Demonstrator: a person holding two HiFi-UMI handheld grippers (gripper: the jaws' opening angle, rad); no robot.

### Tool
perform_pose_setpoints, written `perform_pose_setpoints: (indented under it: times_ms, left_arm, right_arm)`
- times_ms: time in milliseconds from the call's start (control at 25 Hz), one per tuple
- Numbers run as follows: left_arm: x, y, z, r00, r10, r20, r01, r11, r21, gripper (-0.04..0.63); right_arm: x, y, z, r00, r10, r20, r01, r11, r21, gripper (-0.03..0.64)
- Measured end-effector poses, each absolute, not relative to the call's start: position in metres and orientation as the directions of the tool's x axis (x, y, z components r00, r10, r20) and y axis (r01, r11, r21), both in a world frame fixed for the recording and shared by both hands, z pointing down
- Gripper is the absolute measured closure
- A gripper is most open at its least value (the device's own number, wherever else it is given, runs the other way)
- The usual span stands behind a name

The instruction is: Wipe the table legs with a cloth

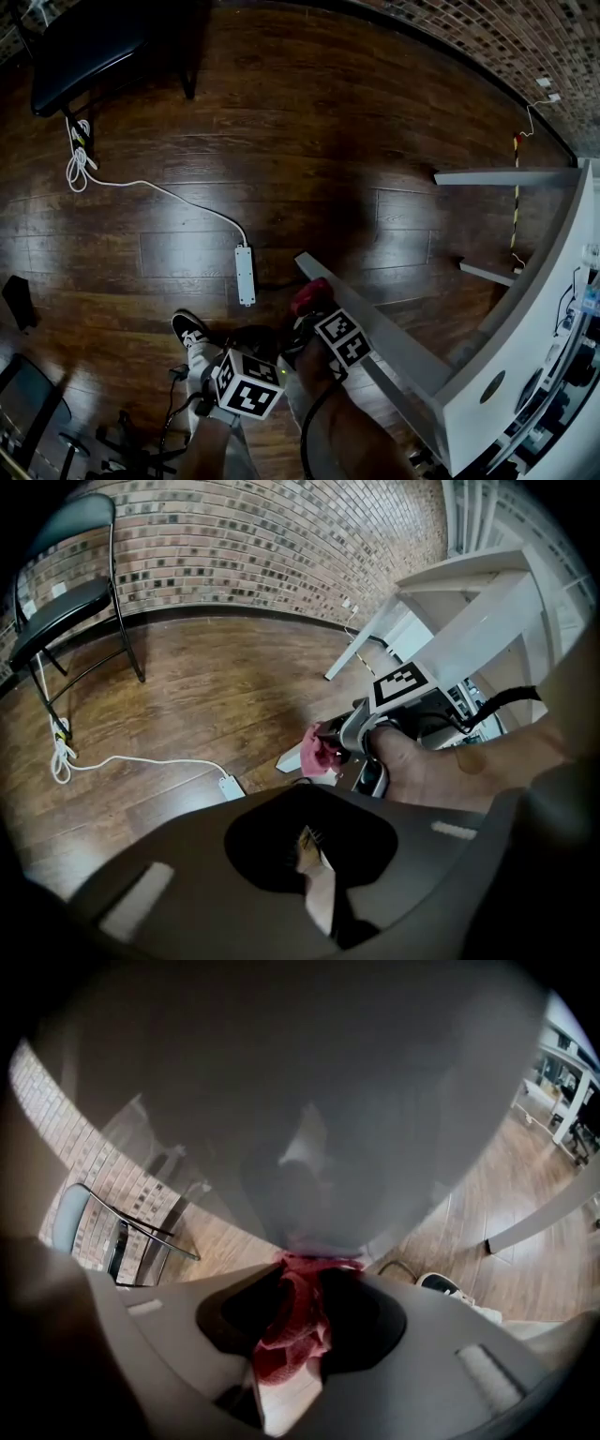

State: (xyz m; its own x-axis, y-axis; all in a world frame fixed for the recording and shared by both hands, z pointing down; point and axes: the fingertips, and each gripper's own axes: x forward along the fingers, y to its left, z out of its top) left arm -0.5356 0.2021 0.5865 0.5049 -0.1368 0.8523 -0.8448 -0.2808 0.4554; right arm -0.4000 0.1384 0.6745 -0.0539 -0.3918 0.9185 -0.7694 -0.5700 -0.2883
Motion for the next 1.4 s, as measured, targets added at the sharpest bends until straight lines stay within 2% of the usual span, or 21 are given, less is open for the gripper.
perform_pose_setpoints:
  times_ms: [1400]
  left_arm:
    - [-0.539,0.192,0.512,0.529,-0.185,0.828,-0.836,-0.284,0.470,0.594]
  right_arm:
    - [-0.399,0.138,0.589,-0.051,-0.399,0.916,-0.764,-0.575,-0.293,0.488]
